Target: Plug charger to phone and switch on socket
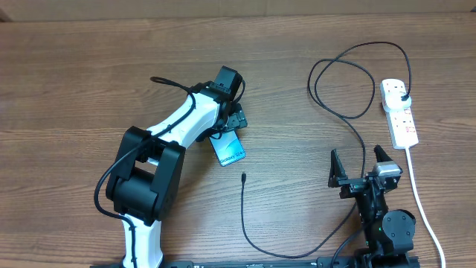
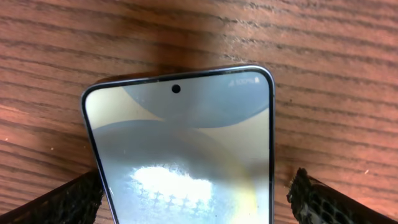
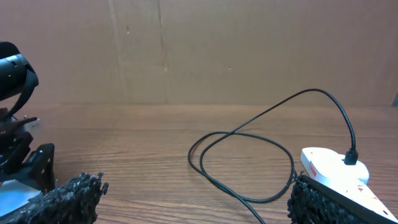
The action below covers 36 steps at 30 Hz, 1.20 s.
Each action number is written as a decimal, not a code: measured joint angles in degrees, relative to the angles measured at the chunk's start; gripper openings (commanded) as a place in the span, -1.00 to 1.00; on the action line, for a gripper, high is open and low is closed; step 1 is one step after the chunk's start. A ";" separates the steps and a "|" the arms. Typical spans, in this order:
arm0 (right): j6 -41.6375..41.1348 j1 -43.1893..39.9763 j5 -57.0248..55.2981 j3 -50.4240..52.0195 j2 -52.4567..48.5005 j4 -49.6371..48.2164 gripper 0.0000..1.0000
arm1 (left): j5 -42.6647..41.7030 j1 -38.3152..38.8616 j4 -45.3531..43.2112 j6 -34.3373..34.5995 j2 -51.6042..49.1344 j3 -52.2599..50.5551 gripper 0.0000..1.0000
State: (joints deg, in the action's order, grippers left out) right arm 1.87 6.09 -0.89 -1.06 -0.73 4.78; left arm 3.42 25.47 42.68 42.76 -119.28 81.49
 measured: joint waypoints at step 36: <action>0.02 0.02 0.00 0.00 0.00 0.04 1.00 | -5.81 5.57 3.28 -15.10 0.28 0.04 1.00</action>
State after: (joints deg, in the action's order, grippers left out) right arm 1.89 6.11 -0.89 -1.06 -0.73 4.82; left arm -2.39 31.05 45.95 27.66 -119.00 81.54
